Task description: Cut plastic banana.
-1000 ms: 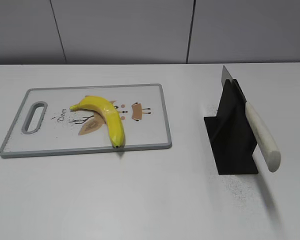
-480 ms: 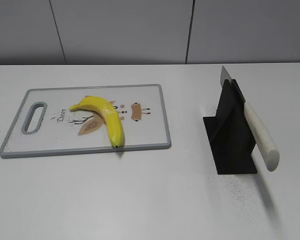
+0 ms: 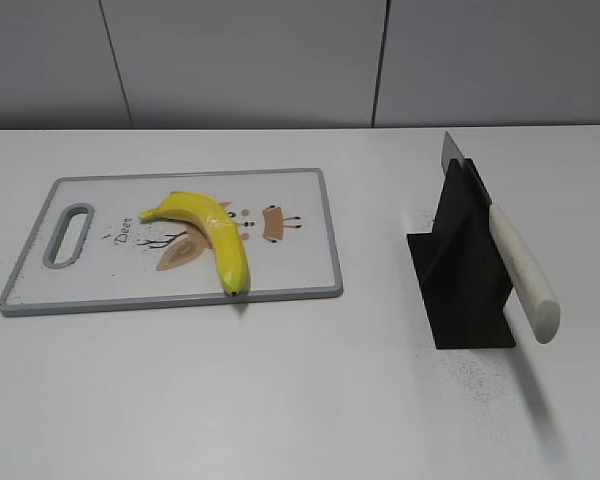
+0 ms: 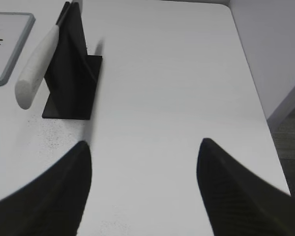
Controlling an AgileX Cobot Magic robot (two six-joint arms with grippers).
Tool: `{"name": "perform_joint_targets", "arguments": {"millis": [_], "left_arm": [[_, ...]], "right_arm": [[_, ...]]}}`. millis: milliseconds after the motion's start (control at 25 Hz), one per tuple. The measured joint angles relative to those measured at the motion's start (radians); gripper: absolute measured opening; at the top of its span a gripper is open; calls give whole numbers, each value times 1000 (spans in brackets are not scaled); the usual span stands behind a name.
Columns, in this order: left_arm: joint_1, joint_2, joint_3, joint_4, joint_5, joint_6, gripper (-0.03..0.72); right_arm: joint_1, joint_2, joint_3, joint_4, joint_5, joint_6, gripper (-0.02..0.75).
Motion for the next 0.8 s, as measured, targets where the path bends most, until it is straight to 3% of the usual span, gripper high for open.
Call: {"name": "perform_joint_targets", "arguments": {"millis": [160,800], "left_arm": [[0,0,0,0,0,0,490],[0,0,0,0,0,0,480]], "right_arm": [[-34,0,0,1,0,0,536],[-37,0,0,1,0,0,536]]}}
